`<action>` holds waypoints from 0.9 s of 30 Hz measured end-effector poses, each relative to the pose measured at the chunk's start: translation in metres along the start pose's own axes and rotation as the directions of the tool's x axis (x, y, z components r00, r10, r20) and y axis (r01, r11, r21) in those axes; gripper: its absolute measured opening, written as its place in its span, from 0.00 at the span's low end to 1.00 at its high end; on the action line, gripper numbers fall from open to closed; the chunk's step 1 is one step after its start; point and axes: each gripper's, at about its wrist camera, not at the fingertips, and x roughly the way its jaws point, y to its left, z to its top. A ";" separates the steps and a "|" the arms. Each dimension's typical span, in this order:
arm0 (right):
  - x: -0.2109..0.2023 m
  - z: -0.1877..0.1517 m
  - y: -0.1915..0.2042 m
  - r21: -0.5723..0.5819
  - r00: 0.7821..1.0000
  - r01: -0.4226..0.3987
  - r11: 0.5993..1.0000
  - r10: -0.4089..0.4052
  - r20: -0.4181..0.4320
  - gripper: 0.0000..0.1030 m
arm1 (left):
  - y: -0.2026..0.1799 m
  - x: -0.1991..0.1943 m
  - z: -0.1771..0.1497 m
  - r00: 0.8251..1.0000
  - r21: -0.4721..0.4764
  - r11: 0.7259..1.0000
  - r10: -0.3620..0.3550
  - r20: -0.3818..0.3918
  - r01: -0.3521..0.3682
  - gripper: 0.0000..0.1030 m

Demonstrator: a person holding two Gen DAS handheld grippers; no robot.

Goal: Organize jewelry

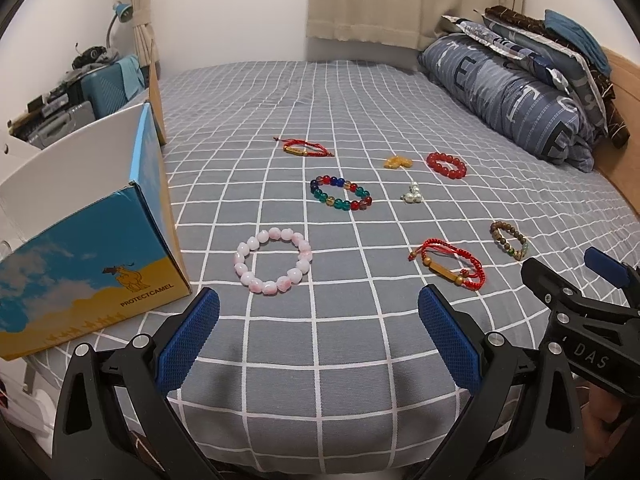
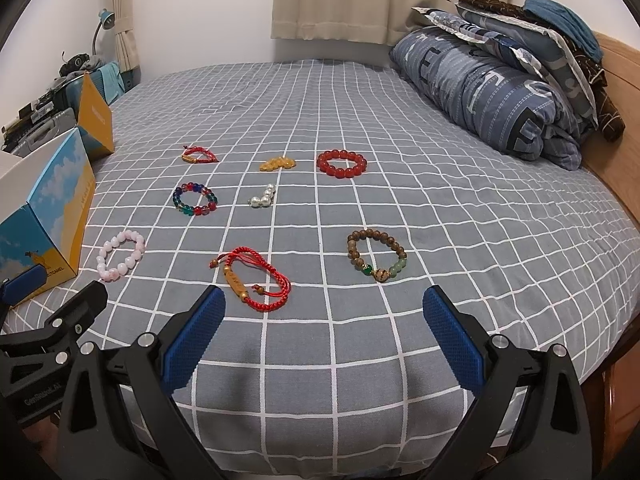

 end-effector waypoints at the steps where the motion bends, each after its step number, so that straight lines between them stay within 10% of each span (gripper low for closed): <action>1: 0.000 0.000 0.000 -0.001 1.000 0.001 1.000 -0.001 0.001 0.92 | 0.000 0.000 0.000 1.000 0.000 1.000 0.000 0.000 0.000 0.94; 27: 0.001 0.000 0.001 0.001 1.000 -0.006 1.000 0.006 -0.002 0.92 | -0.002 -0.003 0.000 1.000 0.010 1.000 0.004 0.013 -0.005 0.94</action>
